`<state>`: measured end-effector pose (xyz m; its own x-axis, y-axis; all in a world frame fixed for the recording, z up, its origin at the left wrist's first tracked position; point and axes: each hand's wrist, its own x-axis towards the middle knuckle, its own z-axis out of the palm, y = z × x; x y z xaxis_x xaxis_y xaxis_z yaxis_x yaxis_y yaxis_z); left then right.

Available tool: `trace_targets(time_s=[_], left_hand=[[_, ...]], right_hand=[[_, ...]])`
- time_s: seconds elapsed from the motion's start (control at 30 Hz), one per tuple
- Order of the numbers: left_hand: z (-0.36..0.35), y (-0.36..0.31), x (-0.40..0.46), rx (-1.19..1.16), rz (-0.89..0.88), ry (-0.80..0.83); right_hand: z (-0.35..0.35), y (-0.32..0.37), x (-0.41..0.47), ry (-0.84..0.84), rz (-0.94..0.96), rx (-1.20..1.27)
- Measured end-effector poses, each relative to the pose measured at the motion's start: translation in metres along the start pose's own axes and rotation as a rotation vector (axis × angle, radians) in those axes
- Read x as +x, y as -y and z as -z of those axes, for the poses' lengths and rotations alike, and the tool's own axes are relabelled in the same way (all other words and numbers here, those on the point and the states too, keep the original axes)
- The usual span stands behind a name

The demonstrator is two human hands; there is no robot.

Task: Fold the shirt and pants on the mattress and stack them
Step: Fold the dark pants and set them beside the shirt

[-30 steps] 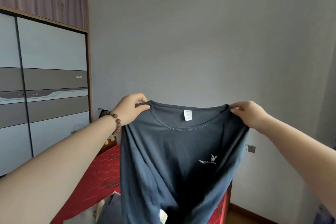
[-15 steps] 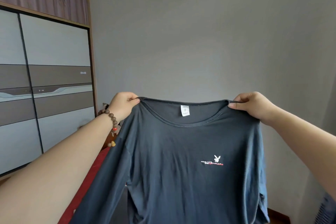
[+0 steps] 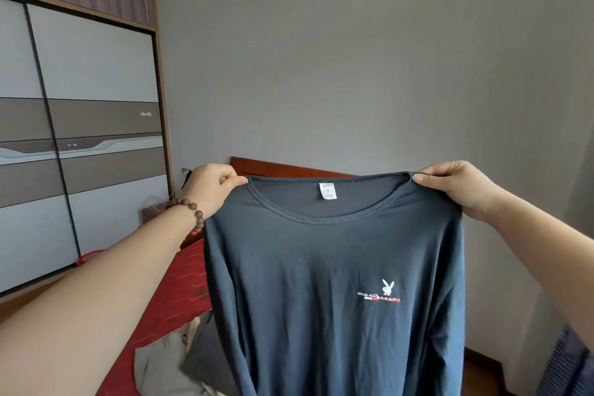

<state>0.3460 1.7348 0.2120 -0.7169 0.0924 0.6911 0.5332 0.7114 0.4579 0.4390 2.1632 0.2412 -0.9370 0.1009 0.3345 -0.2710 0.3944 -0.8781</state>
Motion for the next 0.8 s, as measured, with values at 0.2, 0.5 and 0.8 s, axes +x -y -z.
trace_targets(time_s=[0.2,0.5,0.8], left_hand=[[-0.001,-0.003,-0.001,-0.230,0.063,0.053],[-0.002,-0.016,-0.001,-0.475,0.125,0.220],[-0.031,-0.005,-0.014,-0.162,0.297,0.525]], right_hand=[[-0.006,0.003,-0.002,-0.066,0.040,-0.041],[-0.012,0.009,-0.002,0.080,0.003,0.126],[-0.058,-0.012,-0.009,-0.186,-0.097,-0.397]])
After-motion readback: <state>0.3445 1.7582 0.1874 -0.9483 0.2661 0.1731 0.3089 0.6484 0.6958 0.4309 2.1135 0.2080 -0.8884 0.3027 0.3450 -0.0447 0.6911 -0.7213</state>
